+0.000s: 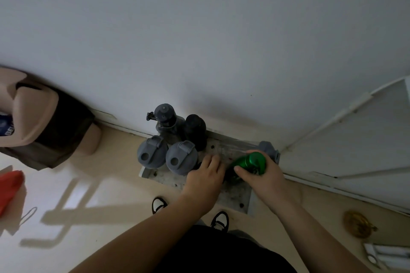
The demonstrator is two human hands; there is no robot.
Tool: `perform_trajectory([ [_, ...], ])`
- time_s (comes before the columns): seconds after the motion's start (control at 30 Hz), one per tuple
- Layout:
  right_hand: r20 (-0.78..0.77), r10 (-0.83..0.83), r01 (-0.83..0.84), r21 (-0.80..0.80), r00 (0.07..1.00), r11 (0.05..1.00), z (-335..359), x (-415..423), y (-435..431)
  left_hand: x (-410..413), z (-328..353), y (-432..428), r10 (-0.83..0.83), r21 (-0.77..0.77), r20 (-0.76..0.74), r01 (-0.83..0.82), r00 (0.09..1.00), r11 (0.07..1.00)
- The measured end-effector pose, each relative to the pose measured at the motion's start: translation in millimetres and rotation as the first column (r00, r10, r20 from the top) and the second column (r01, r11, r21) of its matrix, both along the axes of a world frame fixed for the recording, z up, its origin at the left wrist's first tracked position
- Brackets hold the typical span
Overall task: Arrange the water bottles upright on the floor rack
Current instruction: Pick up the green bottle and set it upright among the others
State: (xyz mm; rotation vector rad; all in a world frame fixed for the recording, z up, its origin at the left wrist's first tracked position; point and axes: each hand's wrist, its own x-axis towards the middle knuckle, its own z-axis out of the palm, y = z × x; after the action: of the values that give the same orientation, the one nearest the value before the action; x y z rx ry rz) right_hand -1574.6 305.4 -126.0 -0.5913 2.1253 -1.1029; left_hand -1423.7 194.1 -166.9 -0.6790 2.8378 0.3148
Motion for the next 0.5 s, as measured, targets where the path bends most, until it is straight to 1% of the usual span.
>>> perform_trajectory([
  [0.13, 0.014, 0.007, -0.007, -0.008, 1.000, 1.000, 3.3, -1.2, -1.1, 7.0, -3.7, 7.8, -0.111, 0.008, 0.055, 0.111, 0.992, 0.994],
  [0.37, 0.015, 0.005, -0.005, -0.025, 1.000, 1.000, 5.7, 0.5, -1.8, -4.9, -3.4, 3.0, -0.052, -0.068, 0.005, 0.052, 0.999, 0.996],
  [0.5, -0.019, 0.008, -0.008, -0.028, 1.000, 1.000, 11.9, 0.8, -1.5, -11.2, 2.5, 0.2, -0.041, -0.046, 0.051, 0.044, 0.998, 0.998],
])
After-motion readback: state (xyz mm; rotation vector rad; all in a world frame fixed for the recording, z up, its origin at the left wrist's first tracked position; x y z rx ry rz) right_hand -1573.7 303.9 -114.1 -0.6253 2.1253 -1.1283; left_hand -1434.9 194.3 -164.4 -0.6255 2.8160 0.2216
